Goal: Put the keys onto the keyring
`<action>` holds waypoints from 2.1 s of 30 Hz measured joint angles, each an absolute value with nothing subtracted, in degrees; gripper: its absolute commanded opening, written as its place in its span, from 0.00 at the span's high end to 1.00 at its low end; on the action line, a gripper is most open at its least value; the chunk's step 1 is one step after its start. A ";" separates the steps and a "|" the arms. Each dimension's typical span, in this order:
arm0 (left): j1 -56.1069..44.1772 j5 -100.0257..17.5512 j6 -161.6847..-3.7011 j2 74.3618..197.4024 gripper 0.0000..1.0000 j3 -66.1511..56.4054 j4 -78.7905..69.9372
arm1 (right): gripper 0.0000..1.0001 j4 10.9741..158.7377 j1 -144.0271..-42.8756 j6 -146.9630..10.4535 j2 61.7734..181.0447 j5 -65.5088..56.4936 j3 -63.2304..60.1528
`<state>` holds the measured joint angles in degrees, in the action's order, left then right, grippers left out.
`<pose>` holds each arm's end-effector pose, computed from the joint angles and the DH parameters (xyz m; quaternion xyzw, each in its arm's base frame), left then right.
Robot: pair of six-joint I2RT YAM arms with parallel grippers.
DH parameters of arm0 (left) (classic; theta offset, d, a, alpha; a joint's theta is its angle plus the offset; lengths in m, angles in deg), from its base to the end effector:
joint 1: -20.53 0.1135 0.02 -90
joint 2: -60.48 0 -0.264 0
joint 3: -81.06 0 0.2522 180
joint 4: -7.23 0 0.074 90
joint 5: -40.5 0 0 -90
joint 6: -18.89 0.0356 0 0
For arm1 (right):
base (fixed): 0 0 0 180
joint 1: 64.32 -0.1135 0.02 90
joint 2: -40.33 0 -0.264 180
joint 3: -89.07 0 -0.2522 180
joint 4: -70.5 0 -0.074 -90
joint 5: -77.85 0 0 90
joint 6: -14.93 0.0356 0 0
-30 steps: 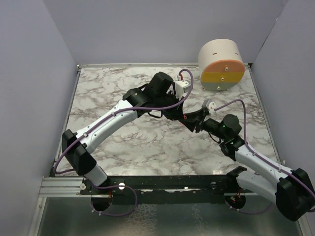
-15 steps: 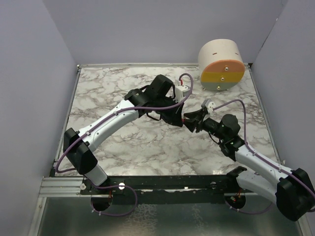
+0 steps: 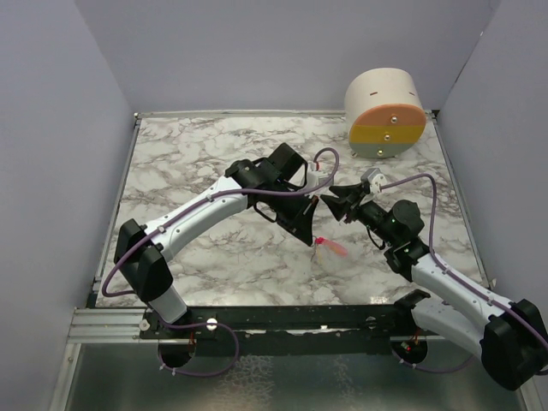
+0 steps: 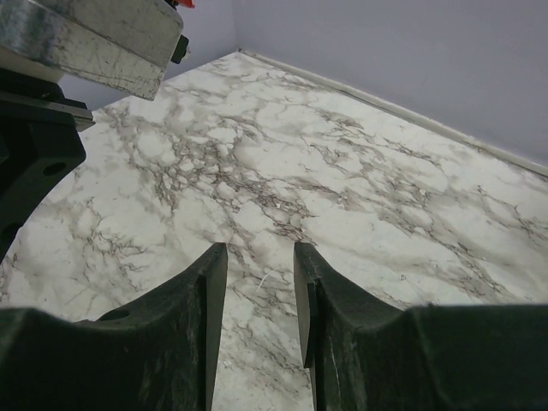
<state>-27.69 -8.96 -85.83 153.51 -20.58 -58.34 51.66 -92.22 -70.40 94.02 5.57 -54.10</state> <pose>0.2082 -0.2678 0.3302 0.3535 0.8328 -0.4225 0.0541 0.1831 0.1092 0.2568 -0.2467 0.6501 0.3020 0.6521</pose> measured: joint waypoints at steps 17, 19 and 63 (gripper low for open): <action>-26.82 -15.98 -82.03 155.70 1.00 -23.95 -64.18 | 0.65 52.67 -92.22 -70.42 92.80 6.46 -54.02; -26.69 -17.49 -81.11 156.26 1.00 -24.75 -65.27 | 0.66 53.15 -92.22 -70.47 92.73 7.97 -53.84; -24.52 -28.40 -77.59 157.01 1.00 -27.90 -69.05 | 0.59 56.19 -93.65 -73.94 106.94 32.30 -47.06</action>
<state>-24.52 -28.40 -77.59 157.01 -27.90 -69.05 56.19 -93.65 -73.94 106.94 32.30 -47.06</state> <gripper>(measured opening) 0.014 0.403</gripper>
